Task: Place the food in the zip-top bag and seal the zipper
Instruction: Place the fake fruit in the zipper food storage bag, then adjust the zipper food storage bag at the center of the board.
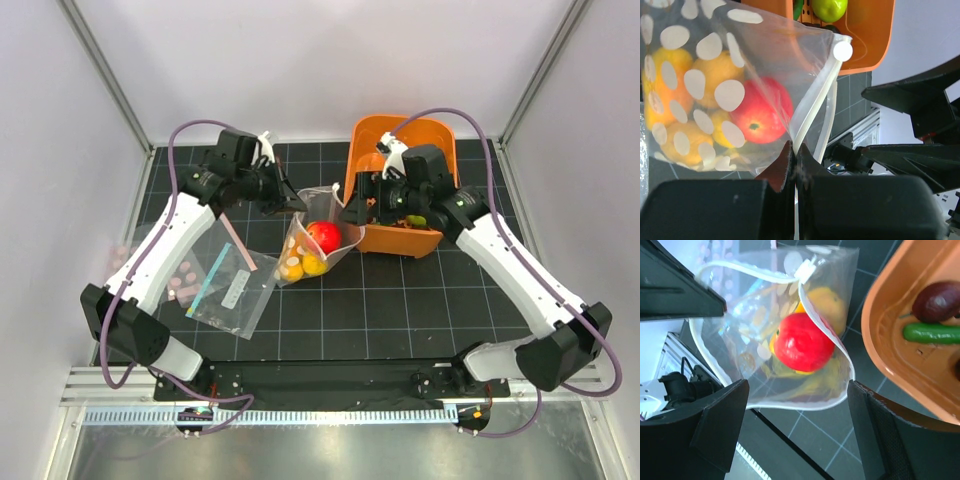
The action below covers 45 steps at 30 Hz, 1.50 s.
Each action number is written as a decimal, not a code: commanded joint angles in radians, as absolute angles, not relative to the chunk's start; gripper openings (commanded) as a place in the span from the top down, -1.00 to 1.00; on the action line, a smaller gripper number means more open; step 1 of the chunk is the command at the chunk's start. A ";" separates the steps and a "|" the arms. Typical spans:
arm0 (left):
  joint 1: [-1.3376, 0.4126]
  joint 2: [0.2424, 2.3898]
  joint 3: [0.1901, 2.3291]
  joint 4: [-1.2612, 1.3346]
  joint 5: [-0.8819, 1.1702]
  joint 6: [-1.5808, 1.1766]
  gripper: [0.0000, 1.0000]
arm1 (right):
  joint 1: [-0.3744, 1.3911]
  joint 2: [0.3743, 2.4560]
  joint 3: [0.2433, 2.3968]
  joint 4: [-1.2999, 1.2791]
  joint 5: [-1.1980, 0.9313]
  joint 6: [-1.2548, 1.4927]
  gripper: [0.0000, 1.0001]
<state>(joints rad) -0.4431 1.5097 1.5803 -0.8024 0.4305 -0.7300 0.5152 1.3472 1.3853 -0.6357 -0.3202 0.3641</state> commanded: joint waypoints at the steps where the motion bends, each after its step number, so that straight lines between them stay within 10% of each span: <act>1: -0.442 1.483 1.618 -0.741 0.456 -0.738 1.00 | 0.519 1.301 1.370 -0.709 -0.269 0.362 -0.71; 11: -0.440 1.473 1.700 -0.772 0.456 -0.745 1.00 | 0.518 1.380 1.368 -0.733 -0.264 0.410 -0.39; 19: -0.439 1.453 1.654 -0.782 0.425 -0.729 1.00 | 0.518 1.367 1.515 -0.793 -0.264 0.408 0.98; 45: -0.448 1.445 1.689 -1.000 0.291 -0.603 1.00 | 0.551 1.422 1.577 -0.748 -0.334 0.420 0.98</act>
